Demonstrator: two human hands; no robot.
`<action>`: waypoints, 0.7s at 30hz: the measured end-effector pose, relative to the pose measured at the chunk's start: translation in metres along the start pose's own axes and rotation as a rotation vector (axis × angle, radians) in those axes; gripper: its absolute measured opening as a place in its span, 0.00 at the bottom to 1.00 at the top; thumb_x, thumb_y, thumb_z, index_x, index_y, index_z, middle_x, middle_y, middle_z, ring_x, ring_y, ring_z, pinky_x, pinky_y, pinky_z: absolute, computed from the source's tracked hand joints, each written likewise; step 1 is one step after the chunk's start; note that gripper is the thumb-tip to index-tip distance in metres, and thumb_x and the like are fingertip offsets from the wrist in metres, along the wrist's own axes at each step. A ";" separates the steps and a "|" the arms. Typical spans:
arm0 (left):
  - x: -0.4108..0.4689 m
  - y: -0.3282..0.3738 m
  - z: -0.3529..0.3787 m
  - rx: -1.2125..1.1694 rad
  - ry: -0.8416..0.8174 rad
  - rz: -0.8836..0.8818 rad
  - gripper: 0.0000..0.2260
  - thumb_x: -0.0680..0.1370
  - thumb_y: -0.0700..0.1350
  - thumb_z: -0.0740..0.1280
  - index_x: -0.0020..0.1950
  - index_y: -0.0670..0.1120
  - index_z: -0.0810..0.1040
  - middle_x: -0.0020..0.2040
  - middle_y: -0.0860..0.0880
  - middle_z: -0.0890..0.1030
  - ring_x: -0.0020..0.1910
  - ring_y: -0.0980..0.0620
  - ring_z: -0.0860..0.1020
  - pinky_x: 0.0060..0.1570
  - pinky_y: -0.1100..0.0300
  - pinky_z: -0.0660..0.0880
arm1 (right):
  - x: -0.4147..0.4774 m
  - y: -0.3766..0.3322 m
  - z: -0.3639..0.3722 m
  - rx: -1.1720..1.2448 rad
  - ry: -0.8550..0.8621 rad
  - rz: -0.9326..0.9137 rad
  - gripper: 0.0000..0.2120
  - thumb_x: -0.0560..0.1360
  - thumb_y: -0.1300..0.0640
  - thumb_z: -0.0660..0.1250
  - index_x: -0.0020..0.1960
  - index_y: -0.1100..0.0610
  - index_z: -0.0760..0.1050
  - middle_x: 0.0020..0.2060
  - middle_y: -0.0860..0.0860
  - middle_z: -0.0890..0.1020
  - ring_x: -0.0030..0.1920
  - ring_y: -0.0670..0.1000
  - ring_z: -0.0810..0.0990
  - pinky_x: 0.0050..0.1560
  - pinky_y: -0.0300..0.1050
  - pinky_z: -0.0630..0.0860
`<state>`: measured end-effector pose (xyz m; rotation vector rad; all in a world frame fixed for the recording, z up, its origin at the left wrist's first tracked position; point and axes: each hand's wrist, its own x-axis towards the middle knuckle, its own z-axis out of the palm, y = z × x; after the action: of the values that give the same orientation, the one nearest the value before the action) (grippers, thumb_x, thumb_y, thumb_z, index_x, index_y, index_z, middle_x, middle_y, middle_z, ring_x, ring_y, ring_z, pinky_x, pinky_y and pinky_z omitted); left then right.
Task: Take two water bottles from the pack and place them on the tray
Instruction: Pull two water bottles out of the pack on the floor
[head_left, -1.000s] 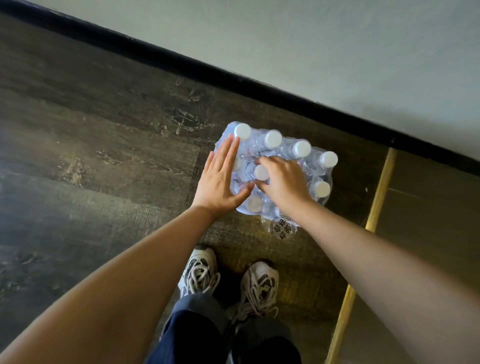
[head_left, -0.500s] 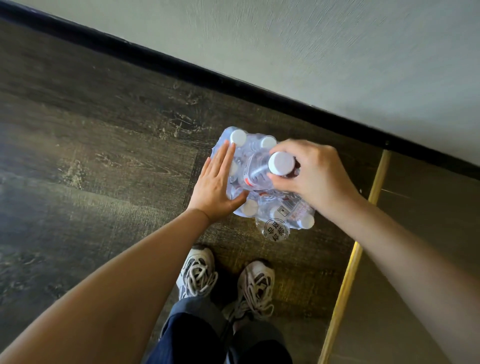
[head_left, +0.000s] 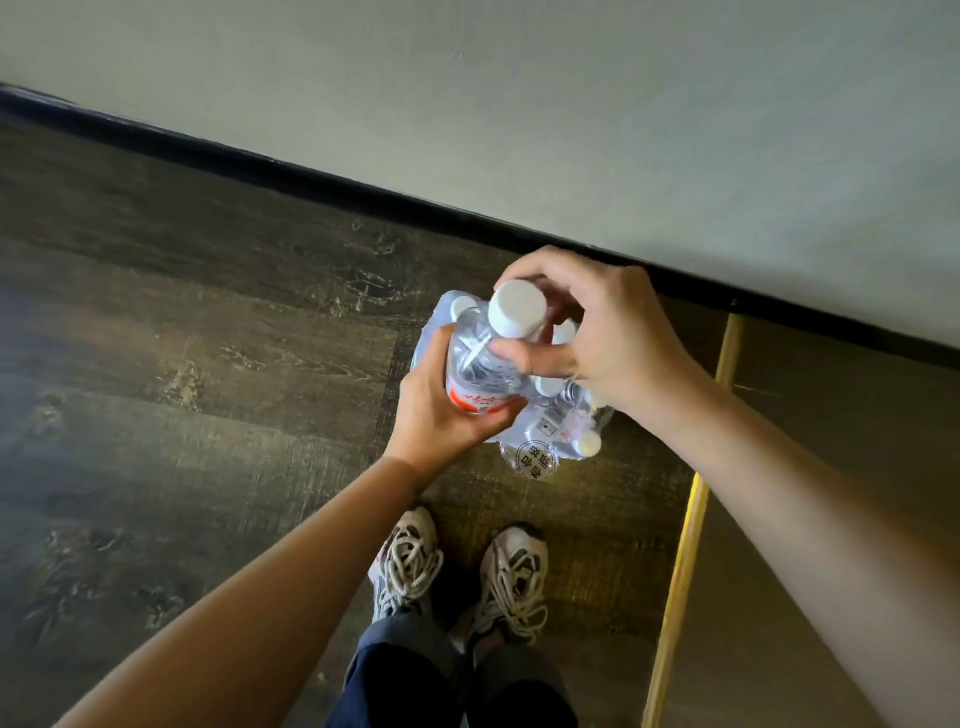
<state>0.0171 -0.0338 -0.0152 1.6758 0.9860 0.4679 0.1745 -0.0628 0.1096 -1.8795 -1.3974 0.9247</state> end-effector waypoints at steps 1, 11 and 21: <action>0.000 -0.001 -0.004 0.013 0.023 0.001 0.31 0.59 0.56 0.77 0.53 0.67 0.63 0.44 0.69 0.77 0.46 0.76 0.74 0.43 0.82 0.68 | -0.001 0.005 0.001 0.052 -0.013 0.005 0.20 0.64 0.52 0.75 0.53 0.58 0.75 0.42 0.45 0.80 0.35 0.42 0.77 0.42 0.34 0.73; -0.001 -0.017 -0.010 0.053 -0.006 0.009 0.31 0.60 0.54 0.76 0.55 0.64 0.62 0.48 0.67 0.73 0.50 0.78 0.72 0.47 0.83 0.66 | -0.037 0.141 0.097 -0.328 -0.120 0.645 0.17 0.76 0.57 0.62 0.63 0.57 0.66 0.59 0.59 0.77 0.59 0.59 0.75 0.55 0.51 0.72; 0.002 -0.014 -0.008 0.034 -0.042 -0.007 0.28 0.61 0.53 0.76 0.55 0.61 0.65 0.48 0.66 0.75 0.49 0.74 0.74 0.50 0.78 0.70 | -0.040 0.144 0.084 -0.325 -0.001 0.507 0.14 0.74 0.63 0.64 0.59 0.59 0.69 0.51 0.60 0.77 0.52 0.57 0.77 0.44 0.40 0.70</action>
<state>0.0067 -0.0265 -0.0258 1.7054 0.9741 0.4119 0.1748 -0.1326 -0.0474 -2.5526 -1.1389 0.9691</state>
